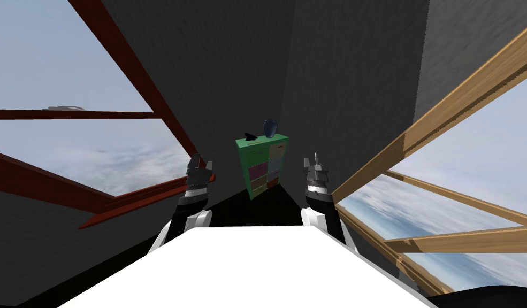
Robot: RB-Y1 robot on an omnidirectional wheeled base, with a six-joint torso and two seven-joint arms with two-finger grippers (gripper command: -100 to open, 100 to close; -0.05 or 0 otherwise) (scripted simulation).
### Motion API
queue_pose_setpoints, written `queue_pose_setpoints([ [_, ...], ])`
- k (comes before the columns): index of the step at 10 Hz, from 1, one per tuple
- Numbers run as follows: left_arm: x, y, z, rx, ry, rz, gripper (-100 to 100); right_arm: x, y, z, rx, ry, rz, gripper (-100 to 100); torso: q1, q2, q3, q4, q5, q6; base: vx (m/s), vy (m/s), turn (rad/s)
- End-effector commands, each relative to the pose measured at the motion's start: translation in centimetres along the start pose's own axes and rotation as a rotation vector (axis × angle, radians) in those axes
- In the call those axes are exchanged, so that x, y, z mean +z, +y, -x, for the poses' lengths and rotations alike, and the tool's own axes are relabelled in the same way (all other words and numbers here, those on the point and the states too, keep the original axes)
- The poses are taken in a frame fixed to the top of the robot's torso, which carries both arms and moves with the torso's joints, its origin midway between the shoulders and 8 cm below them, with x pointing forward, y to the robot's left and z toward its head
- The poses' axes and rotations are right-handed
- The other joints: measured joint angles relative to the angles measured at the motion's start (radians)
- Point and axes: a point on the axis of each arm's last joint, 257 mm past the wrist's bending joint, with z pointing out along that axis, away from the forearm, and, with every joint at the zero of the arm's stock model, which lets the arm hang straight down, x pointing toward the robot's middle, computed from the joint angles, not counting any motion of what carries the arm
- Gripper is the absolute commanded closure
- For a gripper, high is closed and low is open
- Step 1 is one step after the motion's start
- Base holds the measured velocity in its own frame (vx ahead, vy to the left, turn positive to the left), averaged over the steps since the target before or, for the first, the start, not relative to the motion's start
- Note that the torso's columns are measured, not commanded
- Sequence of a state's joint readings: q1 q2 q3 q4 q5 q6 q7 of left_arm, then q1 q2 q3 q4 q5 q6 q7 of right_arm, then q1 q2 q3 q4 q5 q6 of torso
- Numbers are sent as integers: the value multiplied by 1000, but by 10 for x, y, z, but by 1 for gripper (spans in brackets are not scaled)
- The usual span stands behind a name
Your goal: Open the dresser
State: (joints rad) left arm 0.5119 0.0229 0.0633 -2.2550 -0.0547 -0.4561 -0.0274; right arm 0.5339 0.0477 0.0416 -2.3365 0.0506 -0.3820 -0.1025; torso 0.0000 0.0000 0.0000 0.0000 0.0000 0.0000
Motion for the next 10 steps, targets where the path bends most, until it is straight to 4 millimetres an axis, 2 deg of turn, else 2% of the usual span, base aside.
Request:
queue_pose_setpoints([
  [1,0,0,0,0,0,0,0,0,0,0,0,0,0,0,0,40,-82,41,0,0,0,0,0],
  [9,0,0,0,0,0,0,0,0,0,0,0,0,0,0,0,618,-1234,617,0,0,0,0,0],
  [10,0,0,0,0,0,0,0,-1,-3,-2,-50,40,-9,-100,0,691,-1382,691,0,0,4,8,70],
])
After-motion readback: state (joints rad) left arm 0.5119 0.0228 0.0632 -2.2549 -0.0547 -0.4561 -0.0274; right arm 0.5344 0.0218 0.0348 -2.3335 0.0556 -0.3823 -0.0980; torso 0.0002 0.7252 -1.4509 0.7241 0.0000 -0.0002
